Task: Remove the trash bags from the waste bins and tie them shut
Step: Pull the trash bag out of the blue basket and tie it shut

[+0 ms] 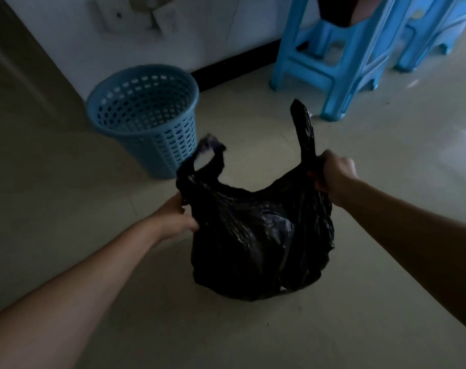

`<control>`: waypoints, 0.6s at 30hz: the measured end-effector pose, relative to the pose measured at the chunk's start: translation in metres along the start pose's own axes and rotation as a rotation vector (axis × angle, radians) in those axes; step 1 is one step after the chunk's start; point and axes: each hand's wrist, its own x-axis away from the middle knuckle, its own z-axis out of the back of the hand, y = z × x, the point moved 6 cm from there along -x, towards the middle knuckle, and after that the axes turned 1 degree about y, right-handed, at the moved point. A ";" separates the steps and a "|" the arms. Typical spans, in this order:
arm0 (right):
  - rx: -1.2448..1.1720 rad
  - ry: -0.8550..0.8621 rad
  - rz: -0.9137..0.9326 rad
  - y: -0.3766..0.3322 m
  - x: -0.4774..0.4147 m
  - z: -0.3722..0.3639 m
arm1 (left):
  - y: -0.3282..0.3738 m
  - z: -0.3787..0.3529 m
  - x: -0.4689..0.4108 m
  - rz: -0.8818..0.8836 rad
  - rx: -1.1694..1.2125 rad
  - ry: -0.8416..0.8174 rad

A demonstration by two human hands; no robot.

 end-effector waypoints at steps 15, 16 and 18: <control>0.411 0.039 0.377 0.054 0.007 0.018 | 0.029 -0.036 0.010 -0.157 0.361 0.363; 0.443 0.014 0.393 0.057 0.008 0.014 | 0.025 -0.037 0.013 -0.136 0.473 0.424; 0.493 -0.039 0.375 0.064 0.005 0.006 | 0.018 -0.042 0.017 -0.088 0.679 0.500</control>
